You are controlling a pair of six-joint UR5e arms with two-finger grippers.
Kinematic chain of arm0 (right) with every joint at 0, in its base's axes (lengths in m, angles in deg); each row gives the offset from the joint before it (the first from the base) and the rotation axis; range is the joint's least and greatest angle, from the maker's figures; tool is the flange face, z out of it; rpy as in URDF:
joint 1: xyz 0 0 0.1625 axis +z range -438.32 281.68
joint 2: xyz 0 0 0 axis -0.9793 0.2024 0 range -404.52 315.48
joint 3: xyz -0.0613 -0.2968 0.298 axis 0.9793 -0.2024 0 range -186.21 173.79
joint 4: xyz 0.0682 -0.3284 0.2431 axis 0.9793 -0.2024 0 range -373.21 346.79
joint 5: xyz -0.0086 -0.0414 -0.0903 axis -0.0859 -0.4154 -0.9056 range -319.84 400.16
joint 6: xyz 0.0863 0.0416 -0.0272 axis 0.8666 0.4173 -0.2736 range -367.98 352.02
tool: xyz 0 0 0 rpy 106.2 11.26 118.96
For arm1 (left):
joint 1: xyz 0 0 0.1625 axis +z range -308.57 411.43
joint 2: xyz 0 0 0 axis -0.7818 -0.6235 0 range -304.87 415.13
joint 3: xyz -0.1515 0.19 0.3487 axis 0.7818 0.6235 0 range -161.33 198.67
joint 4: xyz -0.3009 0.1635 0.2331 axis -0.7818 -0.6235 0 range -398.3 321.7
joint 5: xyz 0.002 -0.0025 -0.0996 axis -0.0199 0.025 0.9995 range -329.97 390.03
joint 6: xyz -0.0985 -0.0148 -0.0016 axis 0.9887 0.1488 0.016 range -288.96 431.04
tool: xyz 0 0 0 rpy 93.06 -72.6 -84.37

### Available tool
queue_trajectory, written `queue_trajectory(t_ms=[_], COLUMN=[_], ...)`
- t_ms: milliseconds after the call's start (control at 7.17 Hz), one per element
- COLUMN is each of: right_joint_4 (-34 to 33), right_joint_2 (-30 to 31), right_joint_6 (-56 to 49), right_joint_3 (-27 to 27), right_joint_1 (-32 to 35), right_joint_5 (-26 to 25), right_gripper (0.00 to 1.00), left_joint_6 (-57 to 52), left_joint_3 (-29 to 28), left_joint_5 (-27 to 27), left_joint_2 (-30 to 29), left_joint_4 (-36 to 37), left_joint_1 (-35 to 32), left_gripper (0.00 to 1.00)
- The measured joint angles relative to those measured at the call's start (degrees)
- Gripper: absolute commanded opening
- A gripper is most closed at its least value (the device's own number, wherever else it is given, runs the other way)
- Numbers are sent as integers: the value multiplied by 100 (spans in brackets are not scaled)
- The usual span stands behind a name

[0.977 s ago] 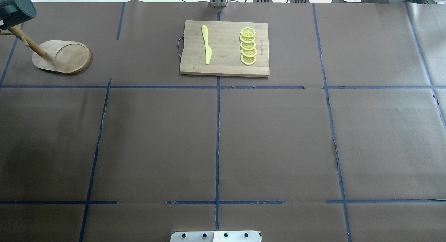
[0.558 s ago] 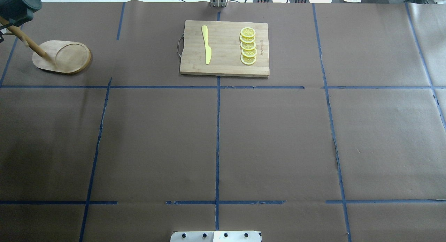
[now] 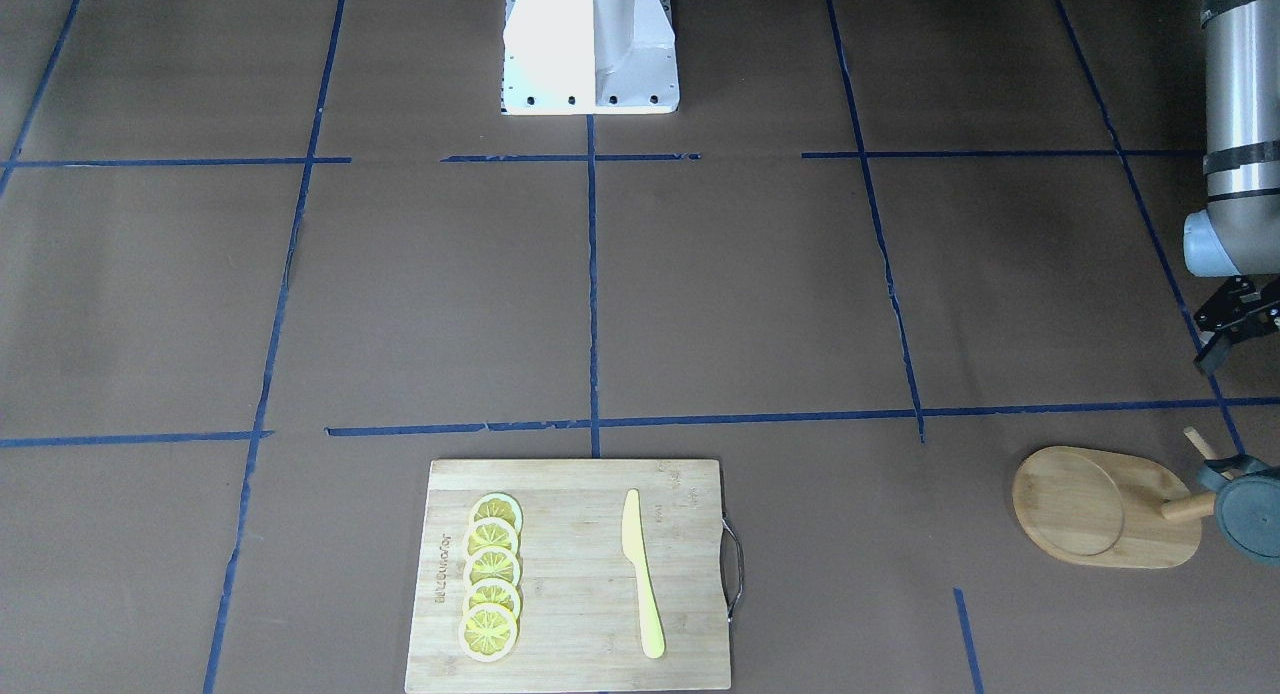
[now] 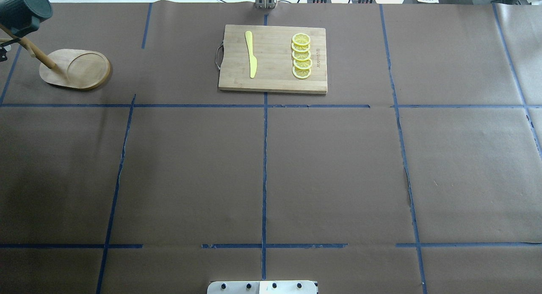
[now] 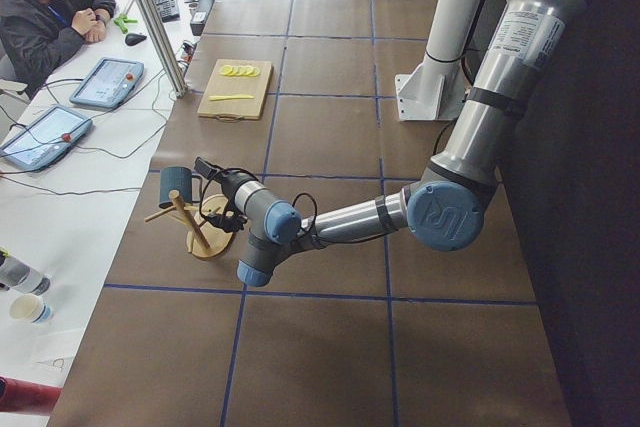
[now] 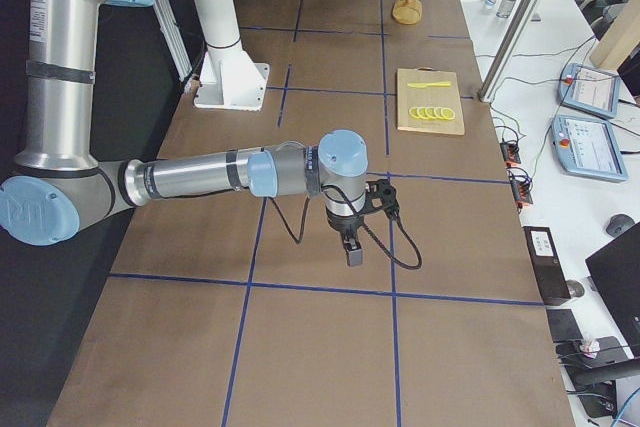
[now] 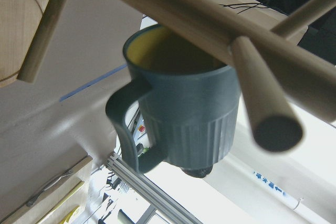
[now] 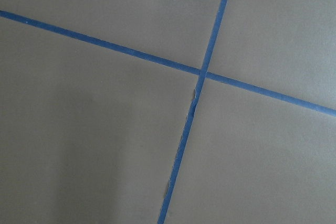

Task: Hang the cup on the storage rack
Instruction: 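Slide the mug handle onto a rack peg with the left gripper, then open the left gripper and pull it back from the hanging mug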

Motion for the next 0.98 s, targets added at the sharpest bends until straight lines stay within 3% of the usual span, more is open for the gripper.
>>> queue_trajectory(t_ms=[419,698,977], right_joint_4=[0,0,0], right_joint_2=[1,-5,-9], right_joint_6=[17,24,29], right_joint_3=[-14,-26,-33], right_joint_1=[-4,-12,-43], right_joint_5=[-2,21,33], right_gripper=[100,100,100], left_joint_6=[-1685,-3690,-5764], left_joint_3=[416,542,569], left_joint_5=[1353,2795,3470], left_joint_2=[95,105,130], left_joint_4=[139,793,1561], left_joint_1=[-275,-818,-1053], left_gripper=[100,100,100])
